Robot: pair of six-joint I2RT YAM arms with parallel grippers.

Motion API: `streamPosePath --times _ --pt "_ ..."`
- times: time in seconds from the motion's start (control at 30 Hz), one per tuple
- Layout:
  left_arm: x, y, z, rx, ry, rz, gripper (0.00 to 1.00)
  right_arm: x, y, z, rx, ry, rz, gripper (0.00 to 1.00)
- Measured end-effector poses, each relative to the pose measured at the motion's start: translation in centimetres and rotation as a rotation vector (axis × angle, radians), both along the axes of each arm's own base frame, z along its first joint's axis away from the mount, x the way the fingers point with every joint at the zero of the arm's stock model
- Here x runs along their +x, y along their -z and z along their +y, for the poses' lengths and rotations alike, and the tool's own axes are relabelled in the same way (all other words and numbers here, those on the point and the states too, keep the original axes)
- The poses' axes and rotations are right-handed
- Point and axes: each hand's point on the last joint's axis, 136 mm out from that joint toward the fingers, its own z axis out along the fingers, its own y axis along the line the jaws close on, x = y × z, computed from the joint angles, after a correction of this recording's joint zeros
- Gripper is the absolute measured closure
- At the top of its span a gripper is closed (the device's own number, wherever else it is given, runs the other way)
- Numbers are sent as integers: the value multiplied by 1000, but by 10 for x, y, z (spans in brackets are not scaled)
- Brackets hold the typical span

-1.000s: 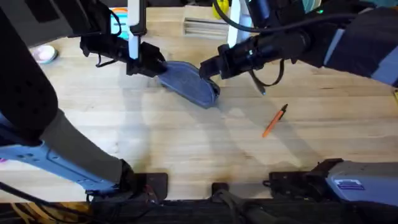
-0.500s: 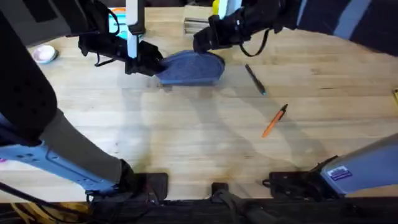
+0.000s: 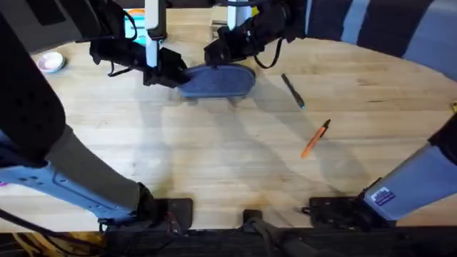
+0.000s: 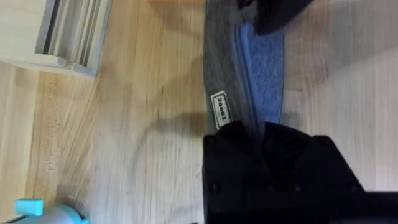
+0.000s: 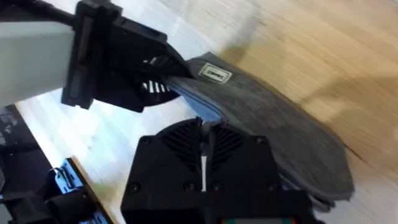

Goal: Unzip the bag, pick up the pens from the table one at a time and place them inside, then zip the bag closed.

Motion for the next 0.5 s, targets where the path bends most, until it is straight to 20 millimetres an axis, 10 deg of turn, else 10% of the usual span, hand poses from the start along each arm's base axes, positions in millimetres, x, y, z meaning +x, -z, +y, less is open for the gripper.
streamPosePath --times 0.5 --pt "2 1 3 16 -5 -5 959 -4 6 60 112 -25 -21 970"
